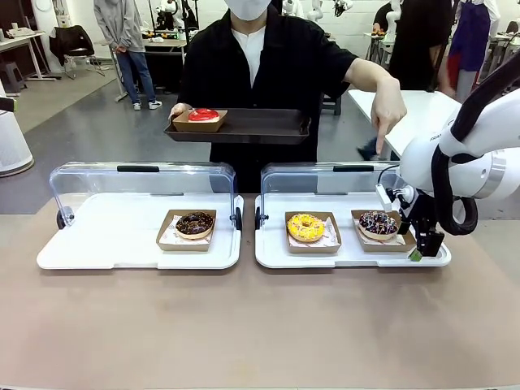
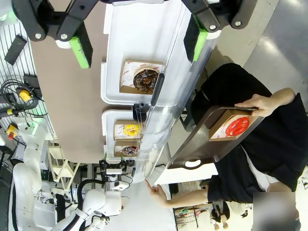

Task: Provide the desired donut to the person.
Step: Pick up and lift the Paper togo box containing the Donut pointed at by the person.

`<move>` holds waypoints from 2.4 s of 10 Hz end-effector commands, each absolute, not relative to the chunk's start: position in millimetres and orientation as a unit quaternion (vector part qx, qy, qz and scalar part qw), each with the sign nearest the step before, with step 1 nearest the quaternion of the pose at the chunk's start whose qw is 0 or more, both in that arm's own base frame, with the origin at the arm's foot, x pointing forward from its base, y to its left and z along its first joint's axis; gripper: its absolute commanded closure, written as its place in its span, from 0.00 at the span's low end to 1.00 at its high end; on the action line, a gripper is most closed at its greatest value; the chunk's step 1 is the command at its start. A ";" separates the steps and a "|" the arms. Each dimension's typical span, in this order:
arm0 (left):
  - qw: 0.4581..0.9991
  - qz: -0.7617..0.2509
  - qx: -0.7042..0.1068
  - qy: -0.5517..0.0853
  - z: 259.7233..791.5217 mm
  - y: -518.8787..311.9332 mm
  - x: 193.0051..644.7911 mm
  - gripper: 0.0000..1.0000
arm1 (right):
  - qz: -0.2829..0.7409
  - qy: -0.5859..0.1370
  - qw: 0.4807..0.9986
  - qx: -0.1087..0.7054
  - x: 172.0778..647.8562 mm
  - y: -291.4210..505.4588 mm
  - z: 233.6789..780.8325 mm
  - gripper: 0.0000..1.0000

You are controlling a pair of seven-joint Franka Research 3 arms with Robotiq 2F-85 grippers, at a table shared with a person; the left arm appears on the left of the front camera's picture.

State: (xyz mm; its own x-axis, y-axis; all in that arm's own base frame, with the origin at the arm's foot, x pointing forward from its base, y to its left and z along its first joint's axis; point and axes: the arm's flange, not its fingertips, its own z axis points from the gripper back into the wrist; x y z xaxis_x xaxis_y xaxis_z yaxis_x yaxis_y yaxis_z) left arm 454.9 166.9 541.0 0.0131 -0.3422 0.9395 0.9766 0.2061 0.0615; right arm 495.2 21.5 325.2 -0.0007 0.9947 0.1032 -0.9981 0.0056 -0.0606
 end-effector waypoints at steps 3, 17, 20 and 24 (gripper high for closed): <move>0.621 -0.531 -0.340 -0.465 540.6 167.9 454.1 0.00 | 0.709 -0.055 0.703 0.000 493.6 23.7 319.6 0.60; 0.621 -0.531 -0.340 -0.465 540.6 167.9 454.1 0.00 | 0.708 -0.055 0.704 0.011 462.8 32.6 350.8 1.00; 0.621 -0.531 -0.340 -0.465 540.6 167.9 454.1 0.00 | 0.706 -0.040 0.707 0.022 398.2 42.4 417.5 1.00; 0.621 -0.531 -0.340 -0.465 540.6 167.9 454.1 0.00 | 0.721 -0.070 0.689 -0.003 323.2 40.7 502.4 1.00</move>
State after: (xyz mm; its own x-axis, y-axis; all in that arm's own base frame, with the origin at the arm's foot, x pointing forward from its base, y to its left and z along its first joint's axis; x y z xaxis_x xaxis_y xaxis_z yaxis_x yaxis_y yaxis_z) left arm 455.2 167.1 540.3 0.0146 -0.3420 0.9396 0.9766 0.2065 0.0600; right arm 337.3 42.0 491.9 -0.0468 0.9933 0.1053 -0.9964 -0.0390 -0.0749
